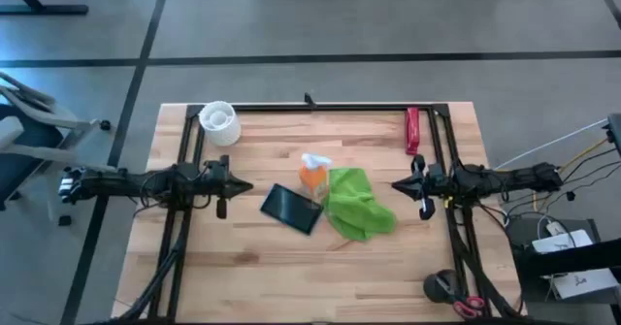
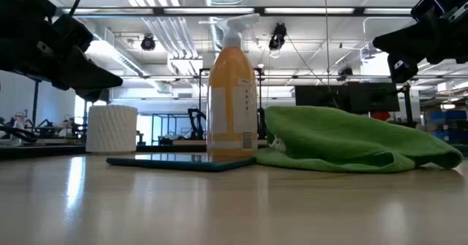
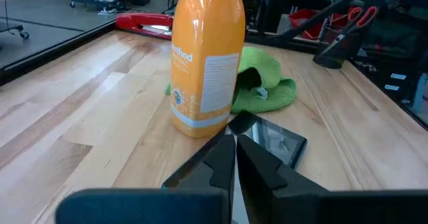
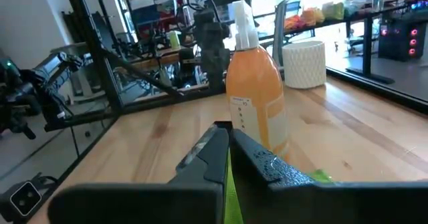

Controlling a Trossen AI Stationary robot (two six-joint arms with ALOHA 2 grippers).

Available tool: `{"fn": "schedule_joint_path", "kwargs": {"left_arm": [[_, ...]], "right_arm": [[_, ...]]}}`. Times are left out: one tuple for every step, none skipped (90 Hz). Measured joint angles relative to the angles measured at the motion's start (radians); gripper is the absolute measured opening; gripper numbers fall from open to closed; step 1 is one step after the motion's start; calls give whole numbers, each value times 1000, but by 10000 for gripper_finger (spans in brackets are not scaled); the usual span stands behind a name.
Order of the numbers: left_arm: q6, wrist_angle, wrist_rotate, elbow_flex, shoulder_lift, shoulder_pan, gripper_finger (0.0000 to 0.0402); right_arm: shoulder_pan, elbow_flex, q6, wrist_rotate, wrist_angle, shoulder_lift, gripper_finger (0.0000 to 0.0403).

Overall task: Apply microfiber cloth
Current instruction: Return to Home Position

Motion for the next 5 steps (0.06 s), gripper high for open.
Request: {"fn": "schedule_joint_path", "kwargs": {"left_arm": [[0,0,0,0,0,0,0],[0,0,0,0,0,0,0],[0,0,0,0,0,0,0],[0,0,0,0,0,0,0],[0,0,0,0,0,0,0]], "right_arm": [[0,0,0,0,0,0,0],[0,0,0,0,0,0,0],[0,0,0,0,0,0,0],[0,0,0,0,0,0,0],[0,0,0,0,0,0,0]]}}
